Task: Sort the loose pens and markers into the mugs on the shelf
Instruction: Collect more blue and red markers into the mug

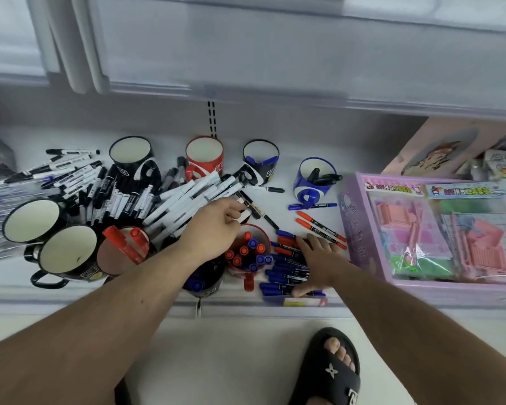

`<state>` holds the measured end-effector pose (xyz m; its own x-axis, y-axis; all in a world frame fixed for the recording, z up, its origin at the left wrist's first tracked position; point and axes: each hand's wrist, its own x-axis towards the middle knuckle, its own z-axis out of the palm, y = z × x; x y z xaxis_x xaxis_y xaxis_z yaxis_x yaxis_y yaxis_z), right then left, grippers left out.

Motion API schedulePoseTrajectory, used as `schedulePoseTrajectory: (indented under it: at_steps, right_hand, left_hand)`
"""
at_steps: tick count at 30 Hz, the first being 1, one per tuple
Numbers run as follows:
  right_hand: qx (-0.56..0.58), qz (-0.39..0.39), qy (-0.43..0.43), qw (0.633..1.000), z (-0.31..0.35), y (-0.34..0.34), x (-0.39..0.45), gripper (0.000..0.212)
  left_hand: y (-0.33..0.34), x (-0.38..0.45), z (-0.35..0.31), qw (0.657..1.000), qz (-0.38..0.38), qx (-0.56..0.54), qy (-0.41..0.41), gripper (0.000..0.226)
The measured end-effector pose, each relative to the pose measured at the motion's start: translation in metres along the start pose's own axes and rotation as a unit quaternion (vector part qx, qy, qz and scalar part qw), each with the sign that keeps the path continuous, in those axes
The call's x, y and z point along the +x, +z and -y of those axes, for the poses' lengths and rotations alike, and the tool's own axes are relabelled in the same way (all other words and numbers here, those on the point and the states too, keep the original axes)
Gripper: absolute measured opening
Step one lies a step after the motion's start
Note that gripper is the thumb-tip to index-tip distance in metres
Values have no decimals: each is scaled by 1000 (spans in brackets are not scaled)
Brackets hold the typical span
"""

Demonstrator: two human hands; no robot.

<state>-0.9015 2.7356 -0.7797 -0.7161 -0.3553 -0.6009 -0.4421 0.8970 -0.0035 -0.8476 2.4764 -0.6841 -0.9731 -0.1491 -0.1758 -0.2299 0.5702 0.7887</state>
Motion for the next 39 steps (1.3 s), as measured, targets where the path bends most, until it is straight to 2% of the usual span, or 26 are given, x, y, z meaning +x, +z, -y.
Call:
schedulePoseTrajectory:
  at_steps: [10,17,20,25,27,33,37,39]
  right_hand:
    - [-43,-32,-45,998,-4,-6,1,129]
    - [14,-5,-40,999,5,-6,9,132]
    - [71,3,-28,997,8,-7,14,112]
    - [188,-11,15,982,-2,-13,24,60]
    - [215,-31,49,975,-5,-16,26,53]
    - [189,-64,106,974,1,-21,27,66]
    - [172,-102,122,972,15,-27,28,86]
    - [151,-102,121,976,20,-27,29,84]
  left_hand:
    - [0,3,1,1000,-14,-1,-12,32]
    - [0,4,0,1000,-13,-3,-3,29]
    - [0,5,3,1000,-17,-3,-8,28]
    - [-1,4,5,1000,-14,-2,-15,29]
    - [-2,4,4,1000,-12,-6,-18,30]
    - [-5,2,3,1000,-17,-10,-24,30]
    - [-6,2,1,999,-17,-17,-26,30]
    - [-6,1,1,999,-16,-21,-28,31]
